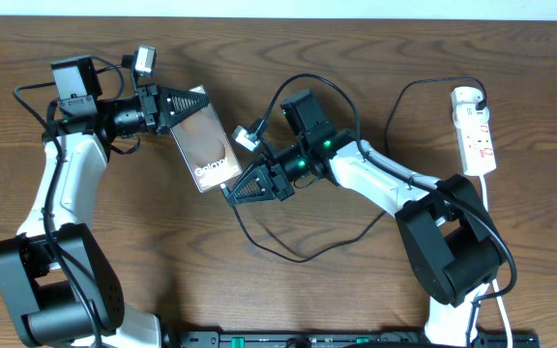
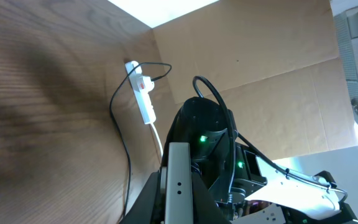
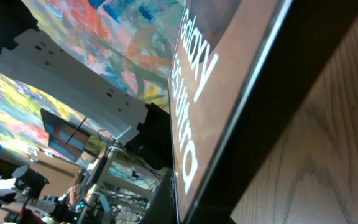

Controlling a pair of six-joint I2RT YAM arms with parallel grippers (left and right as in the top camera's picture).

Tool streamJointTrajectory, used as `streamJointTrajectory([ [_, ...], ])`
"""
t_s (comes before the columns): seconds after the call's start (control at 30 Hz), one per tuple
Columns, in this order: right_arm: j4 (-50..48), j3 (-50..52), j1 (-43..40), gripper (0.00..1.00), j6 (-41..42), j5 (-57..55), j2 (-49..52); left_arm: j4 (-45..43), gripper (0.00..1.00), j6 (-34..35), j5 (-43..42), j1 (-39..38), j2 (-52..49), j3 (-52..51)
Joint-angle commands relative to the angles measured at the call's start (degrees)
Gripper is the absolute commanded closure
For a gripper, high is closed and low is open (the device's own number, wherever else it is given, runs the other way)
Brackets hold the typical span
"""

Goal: Plug charger to phone and switch on socket

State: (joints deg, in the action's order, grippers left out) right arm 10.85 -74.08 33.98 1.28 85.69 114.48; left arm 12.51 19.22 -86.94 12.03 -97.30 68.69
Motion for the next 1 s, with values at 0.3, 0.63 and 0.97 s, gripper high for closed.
streamJointTrajectory([
  [0.3,-0.4,-0.5,-0.6,0.99,0.6,0.9,0.2,-0.2,0.93,-1.6,-3.1,0.0,1.1,-0.2],
  [0.63,-1.0,-0.5,-0.7,0.99,2.1,0.7,0.2,-0.2,0.93,-1.6,-3.1,0.0,1.1,-0.2],
  [0.97,-2.3,-0.5,-1.6,0.99,4.9,0.5,0.2,-0.2,0.93,-1.7,-3.1,0.0,1.1,-0.2],
])
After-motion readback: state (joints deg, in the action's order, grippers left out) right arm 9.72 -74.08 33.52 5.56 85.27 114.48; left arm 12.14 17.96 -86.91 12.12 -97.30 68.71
